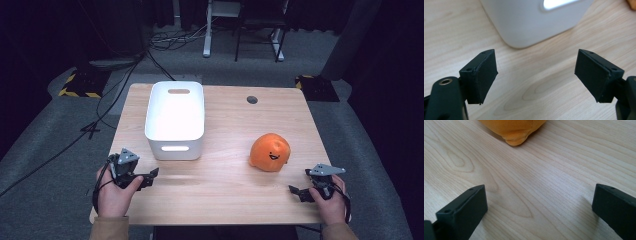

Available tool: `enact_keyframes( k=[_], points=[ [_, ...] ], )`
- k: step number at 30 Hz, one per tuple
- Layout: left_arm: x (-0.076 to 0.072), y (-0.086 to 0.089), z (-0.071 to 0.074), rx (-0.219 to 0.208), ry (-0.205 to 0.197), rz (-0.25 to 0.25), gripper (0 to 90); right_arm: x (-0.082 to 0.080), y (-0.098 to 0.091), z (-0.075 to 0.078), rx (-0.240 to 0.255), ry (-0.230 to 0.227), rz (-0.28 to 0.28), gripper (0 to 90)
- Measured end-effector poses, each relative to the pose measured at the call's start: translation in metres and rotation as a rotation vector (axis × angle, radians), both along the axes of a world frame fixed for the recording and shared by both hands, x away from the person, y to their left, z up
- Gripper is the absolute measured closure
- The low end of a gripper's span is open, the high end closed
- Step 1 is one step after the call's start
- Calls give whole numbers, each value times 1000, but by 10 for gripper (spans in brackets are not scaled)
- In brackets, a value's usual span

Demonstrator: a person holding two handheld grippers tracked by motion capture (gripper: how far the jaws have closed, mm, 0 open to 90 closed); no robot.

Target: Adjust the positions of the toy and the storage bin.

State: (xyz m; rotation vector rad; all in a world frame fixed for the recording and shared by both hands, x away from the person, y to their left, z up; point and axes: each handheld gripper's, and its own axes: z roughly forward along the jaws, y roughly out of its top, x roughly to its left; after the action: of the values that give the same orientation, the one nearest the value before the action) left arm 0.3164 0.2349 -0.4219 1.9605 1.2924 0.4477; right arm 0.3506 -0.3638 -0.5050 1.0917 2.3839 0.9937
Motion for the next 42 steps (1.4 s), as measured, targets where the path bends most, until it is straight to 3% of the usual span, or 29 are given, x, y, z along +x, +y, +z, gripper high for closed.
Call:
enact_keyframes(
  k=[2,4,8,9,24,32,37,42],
  points=[
    [0,1,3,-2,-2,5,185,0,0,0,0,0,0,1],
    [-1,3,12,-11,-41,26,185,0,0,0,0,0,0,1],
    [-1,5,19,-33,-77,8,184,0,0,0,0,0,0,1],
    [-1,5,22,-51,-103,9,184,0,0,0,0,-1,0,1],
    [15,7,53,-121,-252,28,246,0,0,0,0,0,-1,1],
    [35,11,57,-156,-258,47,272,0,0,0,0,0,0,1],
    [48,8,51,-147,-269,53,312,0,0,0,0,-1,0,1],
    [65,7,35,-149,-229,86,349,0,0,0,0,-1,0,1]
  ],
)
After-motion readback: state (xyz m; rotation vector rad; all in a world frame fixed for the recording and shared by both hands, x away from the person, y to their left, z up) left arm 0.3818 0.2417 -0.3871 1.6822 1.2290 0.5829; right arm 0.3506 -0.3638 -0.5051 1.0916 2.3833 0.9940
